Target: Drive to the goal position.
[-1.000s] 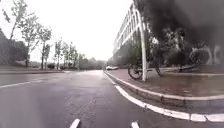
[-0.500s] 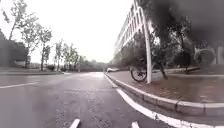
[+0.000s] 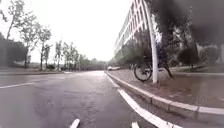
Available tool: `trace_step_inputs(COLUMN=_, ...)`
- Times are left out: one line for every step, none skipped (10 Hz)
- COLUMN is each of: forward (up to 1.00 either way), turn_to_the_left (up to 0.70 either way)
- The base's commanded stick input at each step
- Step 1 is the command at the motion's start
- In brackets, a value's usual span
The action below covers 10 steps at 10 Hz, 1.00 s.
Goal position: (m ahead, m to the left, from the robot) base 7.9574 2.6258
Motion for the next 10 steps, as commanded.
trace_step_inputs(forward=0.70, turn_to_the_left=0.00)
trace_step_inputs(forward=0.70, turn_to_the_left=0.00)
trace_step_inputs(forward=0.70, turn_to_the_left=0.13)
trace_step_inputs(forward=0.70, turn_to_the_left=0.10)
trace_step_inputs(forward=0.70, turn_to_the_left=0.05)
trace_step_inputs(forward=0.70, turn_to_the_left=0.00)
trace_step_inputs(forward=0.70, turn_to_the_left=0.00)
trace_step_inputs(forward=0.70, turn_to_the_left=0.00)
trace_step_inputs(forward=0.70, turn_to_the_left=0.00)
trace_step_inputs(forward=0.70, turn_to_the_left=0.00)
